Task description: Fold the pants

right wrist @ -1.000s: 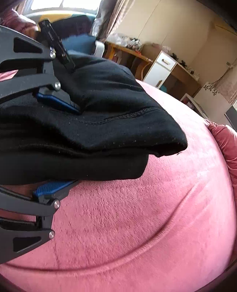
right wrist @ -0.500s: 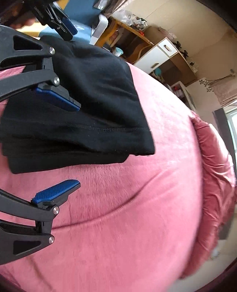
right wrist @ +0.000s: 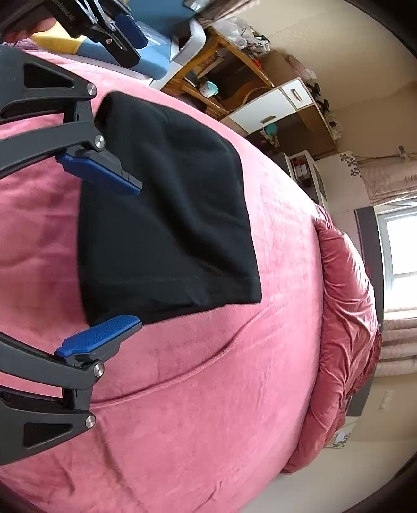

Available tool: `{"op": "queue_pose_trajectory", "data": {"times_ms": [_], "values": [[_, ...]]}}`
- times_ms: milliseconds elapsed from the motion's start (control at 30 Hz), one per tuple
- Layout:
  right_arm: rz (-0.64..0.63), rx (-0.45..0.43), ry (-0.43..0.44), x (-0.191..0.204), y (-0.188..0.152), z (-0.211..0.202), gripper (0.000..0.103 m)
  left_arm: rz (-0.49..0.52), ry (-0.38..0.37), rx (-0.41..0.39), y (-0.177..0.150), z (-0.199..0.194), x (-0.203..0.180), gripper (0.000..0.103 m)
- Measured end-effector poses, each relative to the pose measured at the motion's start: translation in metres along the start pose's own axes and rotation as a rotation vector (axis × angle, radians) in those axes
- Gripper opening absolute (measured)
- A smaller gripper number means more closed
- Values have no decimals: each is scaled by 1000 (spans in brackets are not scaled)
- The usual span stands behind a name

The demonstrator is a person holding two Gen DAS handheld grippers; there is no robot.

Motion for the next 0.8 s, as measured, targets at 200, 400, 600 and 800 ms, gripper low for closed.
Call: {"op": "queue_pose_trajectory", "data": {"times_ms": [200,400,600,800], "values": [[-7,-9,-25,17,-22,-15,78,-8,19,-12,-19,-18,5,72],[-36,-16,-77,28,-43,-27,78,-20,7,-15,-34,-29,6,72],[-61,-34,-106,33,-51,-36,78,9,39,-16,-41,-34,3,72],[-70,-47,-111,36,-53,-42,78,2,47,-36,-41,-39,2,72]]}}
Point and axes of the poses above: each gripper's, at about its wrist camera, not at the fingertips, and z roughly the way its jaws point, x to its left, y to its top, the point moved 5 cm from there along z, roughly the way its jaws point, and after that the axes turned 2 degrees about -z, right-handed, at the moved point
